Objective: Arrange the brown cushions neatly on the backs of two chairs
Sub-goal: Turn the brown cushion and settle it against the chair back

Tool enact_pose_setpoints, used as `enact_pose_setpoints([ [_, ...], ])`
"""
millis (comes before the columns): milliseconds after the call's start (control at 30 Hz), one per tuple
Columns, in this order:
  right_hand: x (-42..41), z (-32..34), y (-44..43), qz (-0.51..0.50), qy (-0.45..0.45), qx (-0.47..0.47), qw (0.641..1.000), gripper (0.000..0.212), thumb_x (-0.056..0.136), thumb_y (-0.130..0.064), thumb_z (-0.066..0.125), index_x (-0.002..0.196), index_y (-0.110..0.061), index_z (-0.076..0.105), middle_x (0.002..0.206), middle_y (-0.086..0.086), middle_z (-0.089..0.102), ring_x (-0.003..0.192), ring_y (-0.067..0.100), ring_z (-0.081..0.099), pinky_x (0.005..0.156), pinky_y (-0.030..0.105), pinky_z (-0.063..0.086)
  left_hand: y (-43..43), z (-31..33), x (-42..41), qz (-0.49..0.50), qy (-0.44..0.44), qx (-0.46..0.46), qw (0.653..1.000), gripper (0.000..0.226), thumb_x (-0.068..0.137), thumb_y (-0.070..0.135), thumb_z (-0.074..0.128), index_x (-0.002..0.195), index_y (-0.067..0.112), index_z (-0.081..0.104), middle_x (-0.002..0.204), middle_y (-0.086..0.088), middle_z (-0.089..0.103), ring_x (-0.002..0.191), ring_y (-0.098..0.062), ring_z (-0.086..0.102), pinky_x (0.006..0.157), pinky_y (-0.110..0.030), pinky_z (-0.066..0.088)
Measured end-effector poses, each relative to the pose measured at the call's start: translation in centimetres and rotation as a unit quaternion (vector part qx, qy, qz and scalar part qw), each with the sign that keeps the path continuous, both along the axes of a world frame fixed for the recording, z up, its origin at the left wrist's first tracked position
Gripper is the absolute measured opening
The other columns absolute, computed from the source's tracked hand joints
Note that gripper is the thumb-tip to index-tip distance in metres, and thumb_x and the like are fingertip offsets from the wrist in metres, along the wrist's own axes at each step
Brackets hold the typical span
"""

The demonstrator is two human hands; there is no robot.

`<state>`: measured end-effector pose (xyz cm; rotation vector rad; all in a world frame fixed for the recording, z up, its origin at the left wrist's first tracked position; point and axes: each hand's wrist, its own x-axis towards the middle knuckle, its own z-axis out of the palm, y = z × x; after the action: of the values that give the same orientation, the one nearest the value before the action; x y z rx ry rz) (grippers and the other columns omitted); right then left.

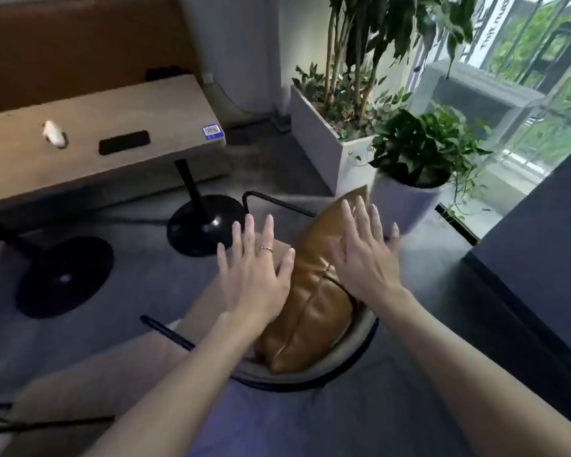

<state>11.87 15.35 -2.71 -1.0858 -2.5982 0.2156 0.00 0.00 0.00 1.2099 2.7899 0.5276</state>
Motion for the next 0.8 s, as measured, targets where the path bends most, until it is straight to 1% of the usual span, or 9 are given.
enact_pose_setpoints([
  [200, 1.3, -6.8, -1.0, -0.044, -0.029, -0.105, 0.993, 0.067, 0.103, -0.056, 0.028, 0.162, -0.027, 0.013, 0.172, 0.005, 0.011, 0.157, 0.031, 0.012, 0.118, 0.064, 0.017, 0.0, -6.2, 2.9, 0.048, -0.137, -0.053, 0.988, 0.07, 0.104, 0.059, 0.028, 0.165, 0.031, 0.005, 0.174, -0.002, 0.002, 0.159, -0.022, -0.004, 0.124, -0.052, 0.005],
  [300, 1.6, -8.5, -1.4, -0.071, 0.03, -0.15, 0.986, 0.06, 0.106, -0.048, 0.026, 0.162, -0.031, 0.013, 0.172, 0.005, 0.013, 0.156, 0.029, 0.017, 0.12, 0.055, 0.023, -0.2, -7.9, 3.1, 0.101, -0.234, -0.007, 0.967, 0.072, 0.103, 0.062, 0.033, 0.164, 0.03, 0.013, 0.174, -0.005, 0.01, 0.158, -0.026, 0.009, 0.125, -0.054, 0.011],
  [400, 2.1, -9.3, -1.7, -0.094, 0.123, -0.217, 0.964, 0.053, 0.107, -0.037, 0.027, 0.16, -0.033, 0.019, 0.171, 0.0, 0.017, 0.155, 0.023, 0.021, 0.115, 0.054, 0.033, -0.7, -8.2, 3.4, 0.16, -0.307, 0.051, 0.937, 0.075, 0.099, 0.065, 0.042, 0.162, 0.027, 0.025, 0.169, -0.004, 0.029, 0.153, -0.026, 0.027, 0.123, -0.047, 0.022],
  [467, 2.8, -9.8, -1.7, -0.131, 0.155, -0.257, 0.945, 0.053, 0.107, -0.032, 0.027, 0.159, -0.032, 0.022, 0.17, -0.006, 0.021, 0.153, 0.02, 0.027, 0.113, 0.054, 0.037, -1.5, -8.6, 3.6, 0.229, -0.374, 0.088, 0.895, 0.079, 0.096, 0.067, 0.048, 0.161, 0.024, 0.031, 0.164, -0.004, 0.038, 0.148, -0.028, 0.036, 0.121, -0.045, 0.027],
  [533, 3.3, -10.0, -1.6, -0.169, 0.138, -0.278, 0.935, 0.054, 0.105, -0.026, 0.028, 0.159, -0.03, 0.025, 0.168, -0.007, 0.026, 0.15, 0.022, 0.033, 0.112, 0.057, 0.034, -2.5, -9.0, 3.9, 0.305, -0.403, 0.096, 0.857, 0.09, 0.087, 0.078, 0.049, 0.159, 0.025, 0.035, 0.161, -0.005, 0.042, 0.145, -0.031, 0.04, 0.119, -0.052, 0.029],
  [600, 3.5, -10.3, -1.3, -0.205, 0.103, -0.309, 0.923, 0.057, 0.101, -0.021, 0.03, 0.158, -0.027, 0.026, 0.17, -0.001, 0.021, 0.149, 0.029, 0.032, 0.113, 0.059, 0.028, -3.4, -9.7, 4.2, 0.37, -0.433, 0.102, 0.816, 0.103, 0.076, 0.086, 0.051, 0.158, 0.027, 0.034, 0.16, -0.006, 0.041, 0.143, -0.035, 0.04, 0.117, -0.058, 0.031],
  [700, 3.8, -10.7, -0.5, -0.27, 0.095, -0.412, 0.865, 0.067, 0.096, -0.019, 0.036, 0.161, -0.025, 0.018, 0.17, 0.012, 0.011, 0.146, 0.042, 0.033, 0.115, 0.056, 0.027, -3.6, -10.3, 4.4, 0.458, -0.498, 0.135, 0.724, 0.124, 0.062, 0.088, 0.065, 0.162, 0.029, 0.022, 0.164, -0.009, 0.033, 0.144, -0.038, 0.038, 0.116, -0.059, 0.033],
  [767, 4.1, -11.1, 0.0, -0.311, 0.105, -0.479, 0.814, 0.076, 0.093, -0.019, 0.042, 0.162, -0.024, 0.01, 0.167, 0.018, 0.02, 0.144, 0.044, 0.035, 0.116, 0.051, 0.031, -3.4, -10.1, 4.5, 0.5, -0.536, 0.157, 0.662, 0.142, 0.048, 0.088, 0.071, 0.163, 0.027, 0.017, 0.16, -0.011, 0.034, 0.14, -0.038, 0.041, 0.114, -0.06, 0.036],
  [800, 4.2, -11.3, 0.2, -0.322, 0.102, -0.498, 0.798, 0.078, 0.093, -0.021, 0.044, 0.162, -0.024, 0.008, 0.164, 0.02, 0.028, 0.144, 0.045, 0.036, 0.117, 0.05, 0.034, -3.3, -10.1, 4.5, 0.508, -0.545, 0.173, 0.644, 0.146, 0.044, 0.086, 0.075, 0.163, 0.025, 0.017, 0.158, -0.011, 0.035, 0.137, -0.036, 0.043, 0.113, -0.058, 0.039],
])
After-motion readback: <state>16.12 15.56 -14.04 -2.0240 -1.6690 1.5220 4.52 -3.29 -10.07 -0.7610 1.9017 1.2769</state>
